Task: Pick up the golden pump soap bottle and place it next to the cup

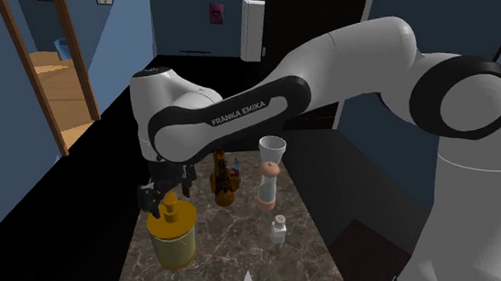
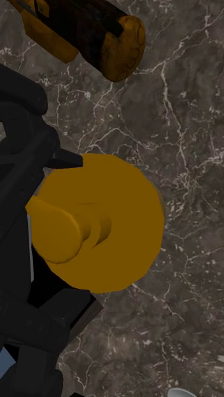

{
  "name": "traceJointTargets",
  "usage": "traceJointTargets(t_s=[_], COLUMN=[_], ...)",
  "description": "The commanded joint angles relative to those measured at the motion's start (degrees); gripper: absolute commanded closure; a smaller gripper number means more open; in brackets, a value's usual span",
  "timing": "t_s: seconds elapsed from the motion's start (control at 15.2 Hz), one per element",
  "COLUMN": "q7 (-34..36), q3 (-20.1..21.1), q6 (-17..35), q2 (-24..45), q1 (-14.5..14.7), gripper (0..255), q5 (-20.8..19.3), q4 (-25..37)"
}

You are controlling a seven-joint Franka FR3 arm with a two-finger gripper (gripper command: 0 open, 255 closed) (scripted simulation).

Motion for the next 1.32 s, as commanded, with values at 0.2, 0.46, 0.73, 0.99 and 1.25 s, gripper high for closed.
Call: traceJointTargets(t_s=[0.2, 0.46, 0.73, 0.99, 1.25], q7=[0.0, 0.0, 0.0, 0.0, -0.3], q3=[0.0, 0.0, 0.0, 0.0, 0.2], q6=[0.3, 0.3, 0.3, 0.3, -2.5], q2=[0.1, 0.1, 0.1, 0.1, -0.8], q1=[0.0, 0.0, 0.0, 0.0, 0.0], gripper=[0, 255, 255, 255, 255], q5=[-0.1, -0.1, -0.1, -0.1, 0.4], q4=[-0.2, -0.2, -0.2, -0.2, 1.8])
